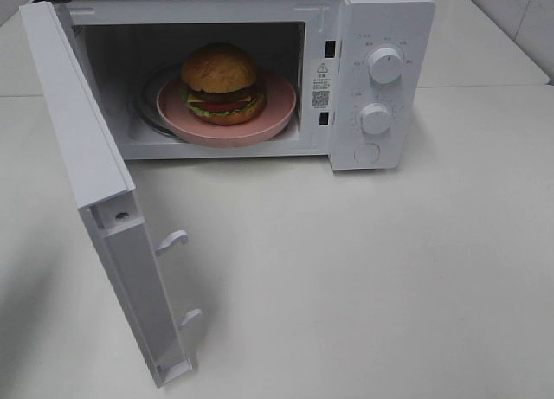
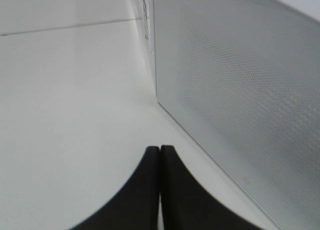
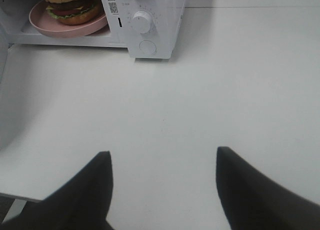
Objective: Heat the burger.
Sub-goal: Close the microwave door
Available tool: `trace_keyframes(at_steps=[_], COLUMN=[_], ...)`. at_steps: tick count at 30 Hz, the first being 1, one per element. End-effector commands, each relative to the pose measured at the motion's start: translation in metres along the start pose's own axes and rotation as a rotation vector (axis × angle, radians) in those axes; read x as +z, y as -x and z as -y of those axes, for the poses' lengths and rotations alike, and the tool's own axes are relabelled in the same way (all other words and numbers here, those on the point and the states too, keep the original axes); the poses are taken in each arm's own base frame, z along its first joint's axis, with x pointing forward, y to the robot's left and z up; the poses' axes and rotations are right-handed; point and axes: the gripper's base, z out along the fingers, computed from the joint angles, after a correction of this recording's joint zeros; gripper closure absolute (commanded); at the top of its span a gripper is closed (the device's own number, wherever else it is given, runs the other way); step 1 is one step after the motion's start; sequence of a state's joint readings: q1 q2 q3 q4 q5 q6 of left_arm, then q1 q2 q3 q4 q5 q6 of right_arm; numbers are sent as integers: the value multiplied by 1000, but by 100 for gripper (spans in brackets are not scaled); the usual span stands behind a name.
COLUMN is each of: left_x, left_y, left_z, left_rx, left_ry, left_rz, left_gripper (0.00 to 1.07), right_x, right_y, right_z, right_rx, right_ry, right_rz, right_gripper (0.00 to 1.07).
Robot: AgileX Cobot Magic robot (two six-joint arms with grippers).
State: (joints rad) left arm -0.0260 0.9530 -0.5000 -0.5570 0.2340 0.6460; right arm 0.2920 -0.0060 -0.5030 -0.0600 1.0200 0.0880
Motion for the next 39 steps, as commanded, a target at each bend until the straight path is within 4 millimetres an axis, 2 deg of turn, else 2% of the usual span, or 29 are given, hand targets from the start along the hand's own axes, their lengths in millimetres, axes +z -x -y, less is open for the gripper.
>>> trace_keyframes(at_steps=[1,4,6,9,11,26,32,39], left_x=[16,19,29,31,41,74,89,105], left_y=[-4,-5,-6,-6,-6,-15,-6,0], left_z=[-3,-2,6,9,22,52,69,76], left_rx=[-19,-16,39,59,127,237,270,276], left_ry=[2,-4,-31,-39,-54,-43,-62,-67], left_rz=[-32,-43,-50,-47,-38,-27,-6,-14], left_gripper=[106,106,106,106,106,106,106,106], right_x=[-3,-3,-3,-3,-3,-3,-3,-3], right_y=[-1,-1,-1,-1,-1,-1,-1,-1], right_z=[0,0,0,0,0,0,0,0], right_rx=[-8,-8,-8,-8,-8,-8,-8,-8], right_ry=[-2,-2,-2,-2,-2,-2,-2,-2], right_rz=[40,40,40,40,40,40,40,40], right_gripper=[50,50,50,50,50,50,50,50])
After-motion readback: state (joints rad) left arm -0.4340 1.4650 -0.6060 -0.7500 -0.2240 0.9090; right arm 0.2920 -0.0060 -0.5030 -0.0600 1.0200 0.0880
